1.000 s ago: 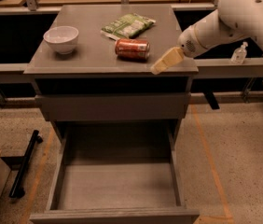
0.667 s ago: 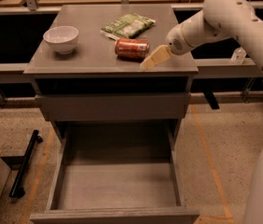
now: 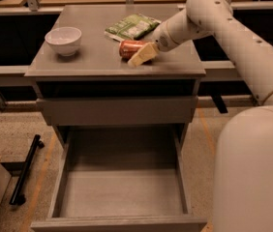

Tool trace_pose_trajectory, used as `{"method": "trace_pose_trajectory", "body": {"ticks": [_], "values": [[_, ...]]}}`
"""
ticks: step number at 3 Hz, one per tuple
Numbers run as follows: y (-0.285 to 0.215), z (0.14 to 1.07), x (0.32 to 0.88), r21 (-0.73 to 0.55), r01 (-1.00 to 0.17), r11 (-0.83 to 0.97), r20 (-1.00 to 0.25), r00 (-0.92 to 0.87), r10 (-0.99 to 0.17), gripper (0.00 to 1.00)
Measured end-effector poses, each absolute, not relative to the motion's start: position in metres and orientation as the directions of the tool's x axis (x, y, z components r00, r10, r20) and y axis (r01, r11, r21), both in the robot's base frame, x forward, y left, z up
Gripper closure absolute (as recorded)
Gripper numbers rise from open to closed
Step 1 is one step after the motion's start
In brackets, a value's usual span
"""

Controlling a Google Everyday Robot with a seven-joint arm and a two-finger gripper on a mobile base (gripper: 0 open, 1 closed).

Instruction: Place coke can into middle drawer

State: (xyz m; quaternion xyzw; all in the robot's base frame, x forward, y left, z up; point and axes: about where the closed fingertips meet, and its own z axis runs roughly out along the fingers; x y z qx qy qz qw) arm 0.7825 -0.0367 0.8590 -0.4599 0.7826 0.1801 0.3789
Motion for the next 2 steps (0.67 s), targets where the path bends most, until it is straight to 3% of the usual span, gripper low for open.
{"method": "trace_pose_trajectory", "body": {"ticks": [1, 2], "values": [[-0.012, 0.848, 0.796, -0.048, -0.881, 0.471, -0.76, -0.273, -0.59, 0.15], [-0.006, 0.837, 0.8, -0.035, -0.887, 0.46, -0.746, -0.284, -0.603, 0.38]]}}
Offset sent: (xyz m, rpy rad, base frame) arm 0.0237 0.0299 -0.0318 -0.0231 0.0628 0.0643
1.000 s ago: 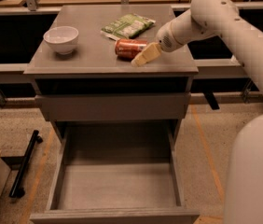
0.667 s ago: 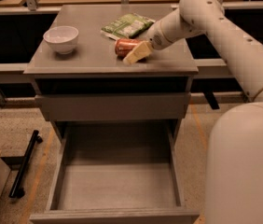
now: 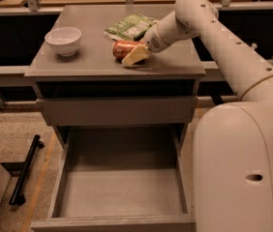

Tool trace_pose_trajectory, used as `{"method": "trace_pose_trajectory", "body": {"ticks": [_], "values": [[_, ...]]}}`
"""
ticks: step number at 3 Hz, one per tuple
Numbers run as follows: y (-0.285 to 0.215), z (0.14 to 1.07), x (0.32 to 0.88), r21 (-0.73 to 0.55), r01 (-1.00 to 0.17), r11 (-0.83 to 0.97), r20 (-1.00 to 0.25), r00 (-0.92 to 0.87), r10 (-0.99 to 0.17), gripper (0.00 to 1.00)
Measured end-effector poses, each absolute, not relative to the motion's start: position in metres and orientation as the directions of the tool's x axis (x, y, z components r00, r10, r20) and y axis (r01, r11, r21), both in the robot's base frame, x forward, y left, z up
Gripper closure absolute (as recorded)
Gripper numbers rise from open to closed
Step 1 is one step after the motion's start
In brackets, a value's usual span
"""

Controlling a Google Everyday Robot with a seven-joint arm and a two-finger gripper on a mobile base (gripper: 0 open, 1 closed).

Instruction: Place coke can into middle drawer

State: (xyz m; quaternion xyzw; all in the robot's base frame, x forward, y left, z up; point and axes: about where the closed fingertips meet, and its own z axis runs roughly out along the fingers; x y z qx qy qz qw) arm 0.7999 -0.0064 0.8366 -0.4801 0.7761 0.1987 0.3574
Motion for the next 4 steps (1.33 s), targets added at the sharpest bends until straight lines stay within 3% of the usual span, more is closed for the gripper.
{"method": "trace_pose_trajectory", "body": {"ticks": [2, 3, 4], "values": [[-0.027, 0.844, 0.778, -0.034, -0.876, 0.481, -0.734, -0.305, -0.607, 0.85], [-0.07, 0.881, 0.724, -0.058, -0.836, 0.545, -0.724, -0.341, -0.6, 1.0], [-0.095, 0.892, 0.67, -0.077, -0.814, 0.576, -0.678, -0.381, -0.628, 1.0]]}}
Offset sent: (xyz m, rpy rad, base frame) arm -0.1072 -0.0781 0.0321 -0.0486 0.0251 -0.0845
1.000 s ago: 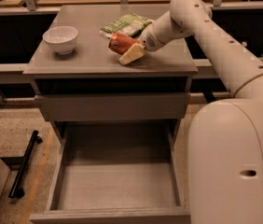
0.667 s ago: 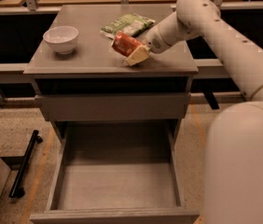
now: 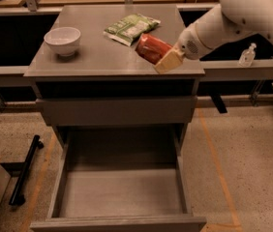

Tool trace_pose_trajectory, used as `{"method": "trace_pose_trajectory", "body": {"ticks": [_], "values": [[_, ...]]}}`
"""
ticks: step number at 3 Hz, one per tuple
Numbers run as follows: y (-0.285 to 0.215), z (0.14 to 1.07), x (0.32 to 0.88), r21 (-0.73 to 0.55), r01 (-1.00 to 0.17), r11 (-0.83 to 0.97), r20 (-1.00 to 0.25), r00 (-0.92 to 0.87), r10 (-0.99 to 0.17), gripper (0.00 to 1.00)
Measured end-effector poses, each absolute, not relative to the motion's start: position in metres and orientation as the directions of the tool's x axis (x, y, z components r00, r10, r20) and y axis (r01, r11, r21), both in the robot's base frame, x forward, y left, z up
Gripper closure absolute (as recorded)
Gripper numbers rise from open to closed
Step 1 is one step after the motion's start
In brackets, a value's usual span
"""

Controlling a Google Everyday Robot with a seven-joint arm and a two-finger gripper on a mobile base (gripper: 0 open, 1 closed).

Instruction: Place coke can into middle drawer

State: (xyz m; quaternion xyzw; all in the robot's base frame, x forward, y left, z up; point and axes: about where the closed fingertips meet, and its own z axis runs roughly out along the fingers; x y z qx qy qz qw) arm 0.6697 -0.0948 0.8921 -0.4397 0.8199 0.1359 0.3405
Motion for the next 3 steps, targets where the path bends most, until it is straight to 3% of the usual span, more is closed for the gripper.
{"method": "trace_pose_trajectory", "body": {"ticks": [2, 3], "values": [[-0.128, 0.827, 0.577, 0.007, -0.81, 0.587, -0.478, -0.518, -0.709, 1.0], [-0.127, 0.818, 0.572, 0.018, -0.812, 0.584, -0.463, -0.524, -0.715, 1.0]]}}
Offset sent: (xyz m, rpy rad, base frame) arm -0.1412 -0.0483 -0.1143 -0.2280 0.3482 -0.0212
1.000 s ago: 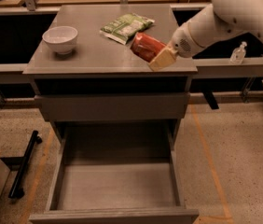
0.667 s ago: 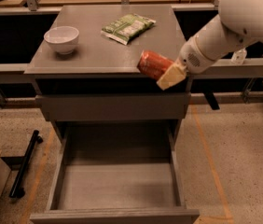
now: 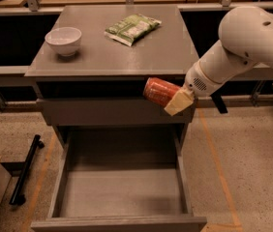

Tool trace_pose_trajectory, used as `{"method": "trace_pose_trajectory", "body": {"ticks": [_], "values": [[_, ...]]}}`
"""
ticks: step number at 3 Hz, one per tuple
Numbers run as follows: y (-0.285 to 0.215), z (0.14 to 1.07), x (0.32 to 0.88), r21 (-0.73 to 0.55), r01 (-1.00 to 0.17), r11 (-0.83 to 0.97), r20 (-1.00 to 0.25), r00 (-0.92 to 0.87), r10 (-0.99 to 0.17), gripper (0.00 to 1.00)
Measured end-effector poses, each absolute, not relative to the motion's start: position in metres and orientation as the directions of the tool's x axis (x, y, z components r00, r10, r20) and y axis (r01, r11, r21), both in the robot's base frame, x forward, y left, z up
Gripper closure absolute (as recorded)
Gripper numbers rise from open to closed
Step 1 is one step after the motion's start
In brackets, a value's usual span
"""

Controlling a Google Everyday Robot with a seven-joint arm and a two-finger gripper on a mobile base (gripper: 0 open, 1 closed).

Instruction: Place coke can into middle drawer

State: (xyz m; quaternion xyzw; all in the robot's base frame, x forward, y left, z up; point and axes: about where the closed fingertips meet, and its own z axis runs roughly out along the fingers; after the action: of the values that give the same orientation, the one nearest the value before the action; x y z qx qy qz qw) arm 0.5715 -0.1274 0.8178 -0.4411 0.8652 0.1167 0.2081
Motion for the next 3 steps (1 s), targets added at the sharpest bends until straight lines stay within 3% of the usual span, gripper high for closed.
{"method": "trace_pose_trajectory", "body": {"ticks": [1, 3], "values": [[-0.116, 0.808, 0.574, 0.0, -0.841, 0.541, -0.423, -0.49, -0.762, 1.0], [-0.066, 0.678, 0.546, 0.248, -0.838, 0.485, -0.404, -0.545, -0.735, 1.0]]}}
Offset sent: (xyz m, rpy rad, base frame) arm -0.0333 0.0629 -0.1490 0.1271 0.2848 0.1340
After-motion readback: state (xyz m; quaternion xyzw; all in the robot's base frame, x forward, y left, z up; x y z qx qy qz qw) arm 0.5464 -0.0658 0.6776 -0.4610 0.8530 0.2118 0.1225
